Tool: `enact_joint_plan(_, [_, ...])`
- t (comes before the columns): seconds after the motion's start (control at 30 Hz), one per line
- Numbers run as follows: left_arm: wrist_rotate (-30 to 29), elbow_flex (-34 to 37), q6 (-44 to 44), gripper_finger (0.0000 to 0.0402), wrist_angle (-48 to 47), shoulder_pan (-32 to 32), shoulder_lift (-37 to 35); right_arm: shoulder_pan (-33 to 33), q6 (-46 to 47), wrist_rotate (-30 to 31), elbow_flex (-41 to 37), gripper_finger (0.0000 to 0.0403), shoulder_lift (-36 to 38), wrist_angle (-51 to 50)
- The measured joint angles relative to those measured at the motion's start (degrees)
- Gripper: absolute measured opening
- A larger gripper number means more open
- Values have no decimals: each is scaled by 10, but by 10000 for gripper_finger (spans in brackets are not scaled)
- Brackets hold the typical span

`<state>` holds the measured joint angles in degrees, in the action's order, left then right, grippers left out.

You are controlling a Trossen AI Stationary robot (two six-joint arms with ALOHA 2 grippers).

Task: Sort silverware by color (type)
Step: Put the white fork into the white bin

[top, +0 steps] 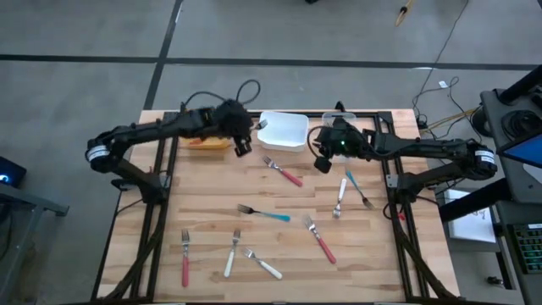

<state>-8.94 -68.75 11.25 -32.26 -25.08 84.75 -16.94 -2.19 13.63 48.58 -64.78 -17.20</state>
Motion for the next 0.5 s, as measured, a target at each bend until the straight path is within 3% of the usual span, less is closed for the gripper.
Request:
enact_joint_plan(0.2, [75, -22, 53, 6, 54, -46, 30, -47, 7, 0, 0, 54, 2, 2])
enact_joint_plan(0.5, [104, -81, 115, 6, 74, -48, 109, -104, 1, -1, 6, 54, 3, 2])
